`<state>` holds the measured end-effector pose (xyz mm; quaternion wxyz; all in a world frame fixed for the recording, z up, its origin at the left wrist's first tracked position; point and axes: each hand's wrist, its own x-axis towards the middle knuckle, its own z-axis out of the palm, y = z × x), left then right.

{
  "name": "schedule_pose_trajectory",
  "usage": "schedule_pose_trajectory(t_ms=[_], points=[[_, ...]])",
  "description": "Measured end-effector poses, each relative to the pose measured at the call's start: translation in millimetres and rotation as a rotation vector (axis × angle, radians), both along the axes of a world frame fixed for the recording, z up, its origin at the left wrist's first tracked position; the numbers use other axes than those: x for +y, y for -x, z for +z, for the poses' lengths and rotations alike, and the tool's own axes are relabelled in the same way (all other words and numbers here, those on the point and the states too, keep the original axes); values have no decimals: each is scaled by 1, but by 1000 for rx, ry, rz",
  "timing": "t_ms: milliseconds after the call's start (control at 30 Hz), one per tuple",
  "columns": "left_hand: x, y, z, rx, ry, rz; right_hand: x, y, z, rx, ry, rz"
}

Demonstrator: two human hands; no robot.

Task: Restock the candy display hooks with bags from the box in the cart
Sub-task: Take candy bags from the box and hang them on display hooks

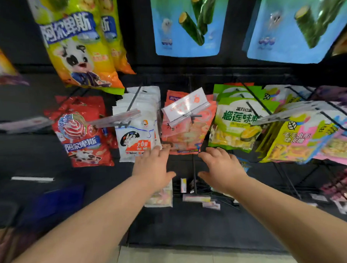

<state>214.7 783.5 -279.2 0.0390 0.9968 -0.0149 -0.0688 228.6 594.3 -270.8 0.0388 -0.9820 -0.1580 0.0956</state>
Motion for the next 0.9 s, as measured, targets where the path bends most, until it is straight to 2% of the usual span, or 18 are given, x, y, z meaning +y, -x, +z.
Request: schedule_pose_trajectory(t_ms=[100, 500, 900], points=[[13, 30, 15, 30, -66, 14, 8, 14, 13, 3, 27, 56], [106, 158, 36, 69, -82, 261, 96, 93, 41, -34, 43, 332], [260, 350, 33, 81, -67, 554, 274, 220, 43, 10, 34, 548]])
